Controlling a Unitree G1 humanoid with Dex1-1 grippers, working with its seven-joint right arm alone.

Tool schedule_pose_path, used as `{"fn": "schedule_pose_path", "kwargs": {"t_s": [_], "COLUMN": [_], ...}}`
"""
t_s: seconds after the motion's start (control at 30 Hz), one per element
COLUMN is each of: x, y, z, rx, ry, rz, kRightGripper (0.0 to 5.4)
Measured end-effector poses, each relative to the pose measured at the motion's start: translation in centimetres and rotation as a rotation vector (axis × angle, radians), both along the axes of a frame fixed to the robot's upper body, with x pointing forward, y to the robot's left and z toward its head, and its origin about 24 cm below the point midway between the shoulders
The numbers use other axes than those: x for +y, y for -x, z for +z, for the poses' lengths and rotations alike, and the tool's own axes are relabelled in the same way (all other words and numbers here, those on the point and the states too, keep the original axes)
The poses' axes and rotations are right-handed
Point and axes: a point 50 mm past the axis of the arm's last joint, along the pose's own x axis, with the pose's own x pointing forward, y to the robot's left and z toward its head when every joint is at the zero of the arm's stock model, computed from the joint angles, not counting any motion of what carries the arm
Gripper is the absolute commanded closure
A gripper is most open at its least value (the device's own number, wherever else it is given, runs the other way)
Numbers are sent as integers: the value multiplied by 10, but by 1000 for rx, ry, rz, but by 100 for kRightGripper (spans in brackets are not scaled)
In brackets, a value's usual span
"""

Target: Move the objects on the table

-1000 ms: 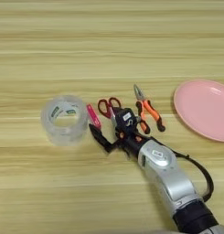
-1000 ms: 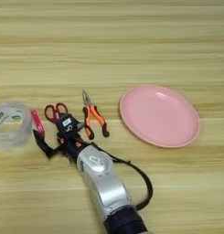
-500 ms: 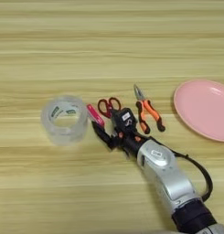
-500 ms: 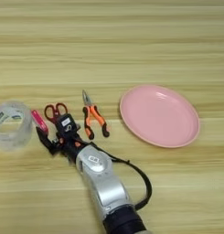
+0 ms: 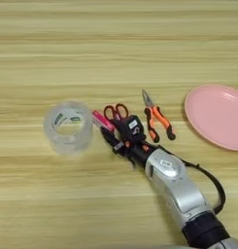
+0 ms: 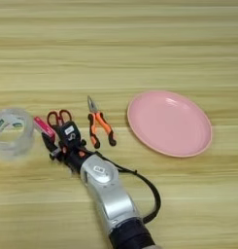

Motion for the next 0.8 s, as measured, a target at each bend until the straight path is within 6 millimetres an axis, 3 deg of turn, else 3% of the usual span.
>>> {"fn": "schedule_pose_path", "kwargs": {"t_s": [0.2, 0.8], "x": [1, -5], "y": [0, -5], "z": [0, 9], "rx": [1, -33], "ry": [-2, -17], "rz": [1, -37], "kRightGripper": [466, 467]}}
